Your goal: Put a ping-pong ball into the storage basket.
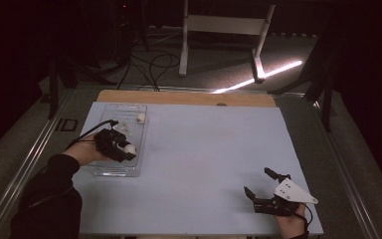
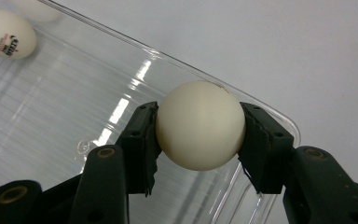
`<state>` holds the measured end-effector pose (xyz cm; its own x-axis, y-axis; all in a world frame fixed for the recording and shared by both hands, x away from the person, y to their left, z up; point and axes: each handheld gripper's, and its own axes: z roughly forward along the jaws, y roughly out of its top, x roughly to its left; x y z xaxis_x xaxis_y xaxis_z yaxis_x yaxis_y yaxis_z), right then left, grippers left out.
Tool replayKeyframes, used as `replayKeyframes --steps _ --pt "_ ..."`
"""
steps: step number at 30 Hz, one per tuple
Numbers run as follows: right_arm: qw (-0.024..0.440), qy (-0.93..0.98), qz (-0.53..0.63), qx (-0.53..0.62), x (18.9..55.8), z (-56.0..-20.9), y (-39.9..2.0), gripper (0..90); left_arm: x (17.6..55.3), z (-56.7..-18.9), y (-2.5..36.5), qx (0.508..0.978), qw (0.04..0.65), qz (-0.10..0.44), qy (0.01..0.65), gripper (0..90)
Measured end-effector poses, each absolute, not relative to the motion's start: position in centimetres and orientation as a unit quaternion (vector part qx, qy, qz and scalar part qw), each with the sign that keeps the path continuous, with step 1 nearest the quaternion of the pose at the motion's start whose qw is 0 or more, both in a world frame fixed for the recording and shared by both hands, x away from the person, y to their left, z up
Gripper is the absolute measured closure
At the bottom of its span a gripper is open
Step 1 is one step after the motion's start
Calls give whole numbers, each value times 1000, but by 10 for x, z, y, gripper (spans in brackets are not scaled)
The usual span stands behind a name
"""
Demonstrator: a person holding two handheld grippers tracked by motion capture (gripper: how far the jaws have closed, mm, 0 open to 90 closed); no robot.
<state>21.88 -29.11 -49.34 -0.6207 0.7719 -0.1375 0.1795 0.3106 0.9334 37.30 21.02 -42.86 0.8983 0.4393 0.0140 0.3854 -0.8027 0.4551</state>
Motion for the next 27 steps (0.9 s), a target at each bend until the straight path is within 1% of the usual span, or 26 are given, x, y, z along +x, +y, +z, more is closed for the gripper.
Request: replayKeyframes --steps 10,12,13,15,16,17,18,24,27 --pt "301 752 494 316 219 -494 -292 83 374 -430 207 948 224 56 220 510" --pt "300 751 495 317 219 -494 -292 83 374 -429 207 946 228 52 223 498" --pt "301 751 495 317 219 -494 -292 83 374 -429 207 947 226 55 223 465" --pt "300 752 495 316 219 -494 -292 83 374 -427 206 946 230 52 224 451" --pt "301 752 494 316 219 -494 -292 83 374 -426 206 945 230 53 225 414" --pt "301 751 495 317 219 -494 -292 83 375 -425 206 944 233 53 226 413" --pt "301 751 495 317 219 -494 -292 83 374 -424 206 944 235 54 226 382" --pt "301 751 494 317 219 -493 -292 83 373 -420 204 940 246 46 232 314" --pt "301 751 494 317 219 -493 -292 83 374 -418 202 936 253 42 240 245"
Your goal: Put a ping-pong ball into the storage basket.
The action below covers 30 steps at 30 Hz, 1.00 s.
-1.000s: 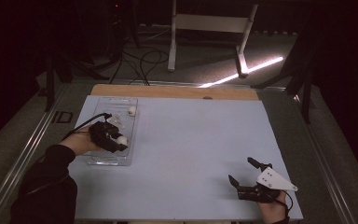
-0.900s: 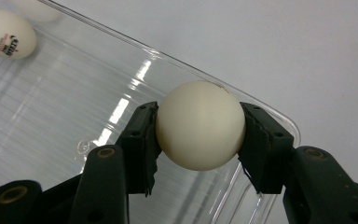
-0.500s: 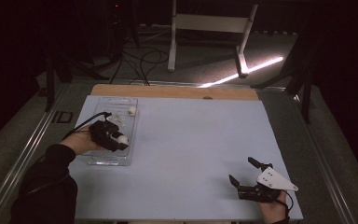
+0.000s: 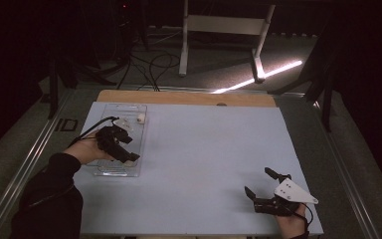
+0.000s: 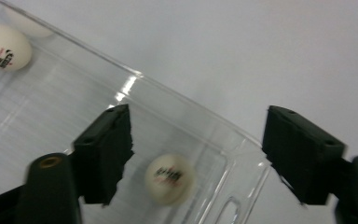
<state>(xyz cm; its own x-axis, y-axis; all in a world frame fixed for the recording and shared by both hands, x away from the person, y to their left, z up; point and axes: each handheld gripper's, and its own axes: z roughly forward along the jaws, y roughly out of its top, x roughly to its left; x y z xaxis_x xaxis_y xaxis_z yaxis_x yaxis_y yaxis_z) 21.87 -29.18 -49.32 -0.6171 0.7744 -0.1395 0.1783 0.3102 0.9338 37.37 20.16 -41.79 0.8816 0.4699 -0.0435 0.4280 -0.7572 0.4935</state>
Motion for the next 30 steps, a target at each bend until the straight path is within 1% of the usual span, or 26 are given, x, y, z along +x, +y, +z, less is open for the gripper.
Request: replayKeyframes --steps 1,3,5,6,7,20,23,25,30 --pt "302 751 495 317 219 -493 -292 83 374 -418 201 936 254 38 242 229" --pt "302 751 495 317 219 -493 -292 83 374 -417 201 935 261 22 238 146" --pt "302 751 495 317 219 -493 -292 83 376 -416 201 933 260 16 250 104" --pt "302 751 495 317 219 -493 -292 83 376 -416 200 932 258 11 253 44" --pt "301 751 494 317 219 -493 -292 83 376 -416 199 933 256 14 254 3" --pt "301 751 495 316 219 -493 -292 83 374 -408 185 924 277 43 259 2" --pt "301 751 495 317 218 -493 -292 83 373 -407 183 920 294 45 255 2" --pt "301 751 495 317 218 -493 -292 83 371 -406 181 920 298 58 247 2" --pt "300 751 495 317 219 -493 -292 83 369 -404 177 909 327 63 249 2"
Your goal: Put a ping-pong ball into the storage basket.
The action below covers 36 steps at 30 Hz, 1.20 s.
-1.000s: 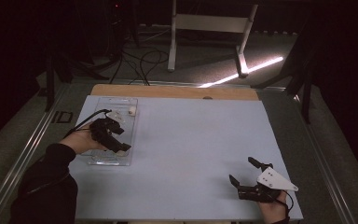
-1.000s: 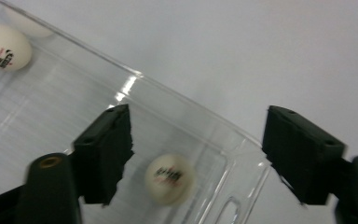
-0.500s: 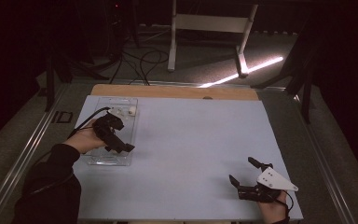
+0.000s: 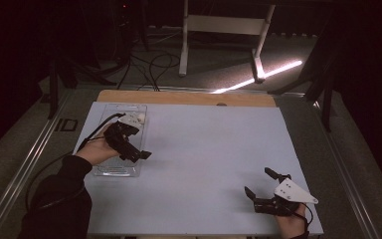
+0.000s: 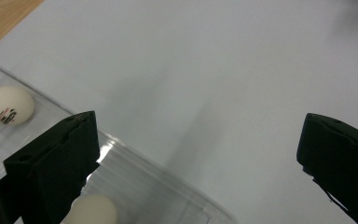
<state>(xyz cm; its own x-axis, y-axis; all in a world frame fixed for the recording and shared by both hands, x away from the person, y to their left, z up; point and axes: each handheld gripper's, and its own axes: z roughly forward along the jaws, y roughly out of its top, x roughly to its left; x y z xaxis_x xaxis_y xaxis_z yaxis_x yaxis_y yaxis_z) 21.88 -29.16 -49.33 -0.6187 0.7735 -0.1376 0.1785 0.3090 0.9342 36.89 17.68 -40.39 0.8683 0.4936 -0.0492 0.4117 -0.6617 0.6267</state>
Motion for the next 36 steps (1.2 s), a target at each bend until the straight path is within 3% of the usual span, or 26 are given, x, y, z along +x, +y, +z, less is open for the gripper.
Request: replayKeyframes --steps 36 --pt "298 751 496 318 219 -493 -292 83 349 -420 133 876 393 75 268 2"
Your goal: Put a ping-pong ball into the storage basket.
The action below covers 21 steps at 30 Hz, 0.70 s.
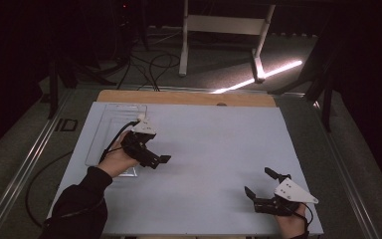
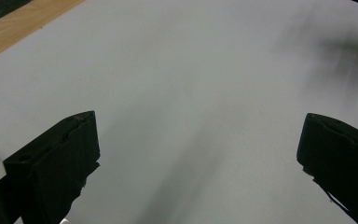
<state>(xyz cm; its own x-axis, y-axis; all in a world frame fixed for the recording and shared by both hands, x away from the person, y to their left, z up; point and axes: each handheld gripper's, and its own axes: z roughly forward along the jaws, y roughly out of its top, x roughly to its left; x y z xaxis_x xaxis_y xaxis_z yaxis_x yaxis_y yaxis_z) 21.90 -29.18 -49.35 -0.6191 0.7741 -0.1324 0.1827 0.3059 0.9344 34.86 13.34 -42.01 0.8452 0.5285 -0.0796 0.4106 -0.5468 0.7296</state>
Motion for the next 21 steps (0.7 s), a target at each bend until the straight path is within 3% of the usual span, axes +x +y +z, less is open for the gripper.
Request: replayKeyframes --steps 21 --pt "294 752 495 321 219 -494 -291 83 328 -438 119 870 414 61 260 2"
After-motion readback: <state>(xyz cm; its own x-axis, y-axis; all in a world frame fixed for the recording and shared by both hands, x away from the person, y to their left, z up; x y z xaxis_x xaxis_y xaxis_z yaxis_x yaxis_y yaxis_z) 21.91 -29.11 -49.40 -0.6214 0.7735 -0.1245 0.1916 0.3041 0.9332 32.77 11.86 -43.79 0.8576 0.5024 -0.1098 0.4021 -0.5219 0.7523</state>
